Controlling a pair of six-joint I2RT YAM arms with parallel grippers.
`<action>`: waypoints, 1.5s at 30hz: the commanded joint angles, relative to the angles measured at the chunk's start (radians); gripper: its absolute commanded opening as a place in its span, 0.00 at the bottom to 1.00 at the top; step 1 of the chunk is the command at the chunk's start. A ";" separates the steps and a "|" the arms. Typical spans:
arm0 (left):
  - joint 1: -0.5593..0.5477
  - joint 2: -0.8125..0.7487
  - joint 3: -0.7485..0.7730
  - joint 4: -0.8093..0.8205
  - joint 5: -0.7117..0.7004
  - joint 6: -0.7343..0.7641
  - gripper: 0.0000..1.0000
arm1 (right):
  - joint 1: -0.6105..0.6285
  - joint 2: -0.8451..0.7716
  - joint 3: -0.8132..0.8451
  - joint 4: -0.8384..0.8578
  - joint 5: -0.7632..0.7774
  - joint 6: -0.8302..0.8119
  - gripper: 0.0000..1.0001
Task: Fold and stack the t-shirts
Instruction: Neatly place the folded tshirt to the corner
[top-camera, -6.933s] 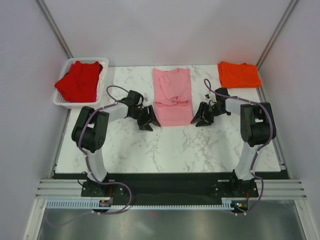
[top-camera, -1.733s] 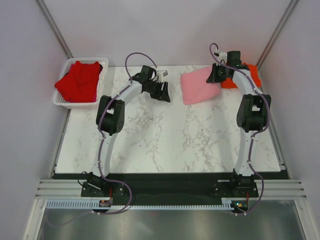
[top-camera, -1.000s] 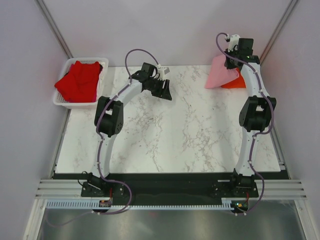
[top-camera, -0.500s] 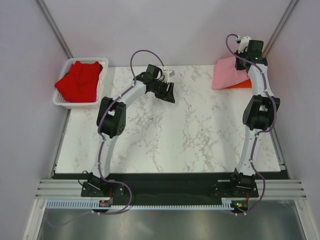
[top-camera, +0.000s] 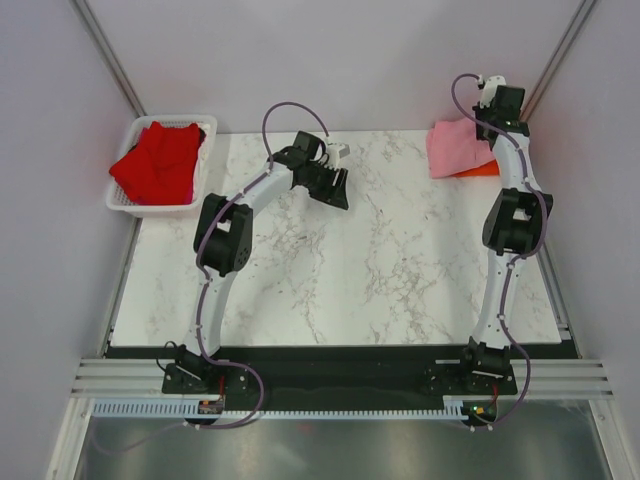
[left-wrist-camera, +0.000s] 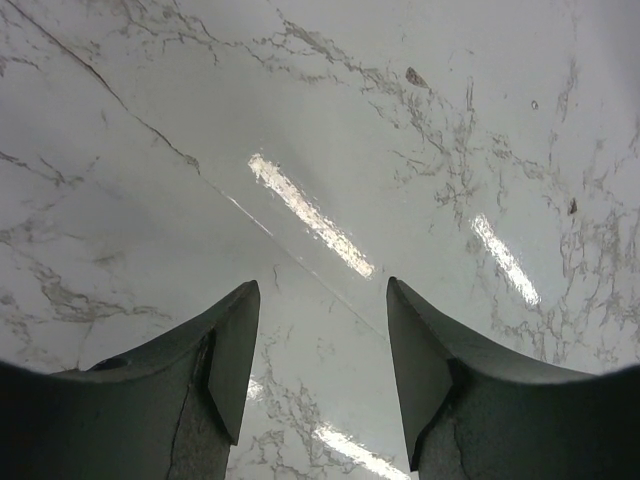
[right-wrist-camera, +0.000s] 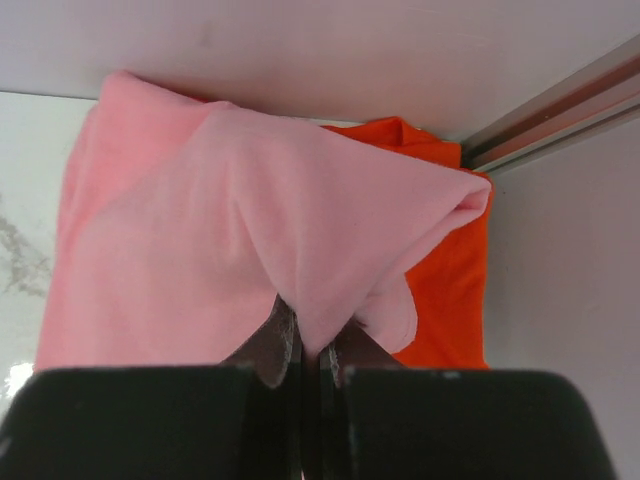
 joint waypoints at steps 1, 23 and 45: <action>-0.008 -0.067 -0.012 -0.012 -0.018 0.057 0.61 | -0.005 0.049 0.069 0.123 0.095 -0.028 0.04; -0.039 -0.073 -0.012 -0.022 -0.048 0.080 0.62 | -0.005 0.011 0.019 0.125 0.071 -0.044 0.00; -0.075 -0.071 0.011 -0.022 -0.051 0.082 0.62 | -0.028 -0.103 -0.098 0.163 0.039 -0.030 0.00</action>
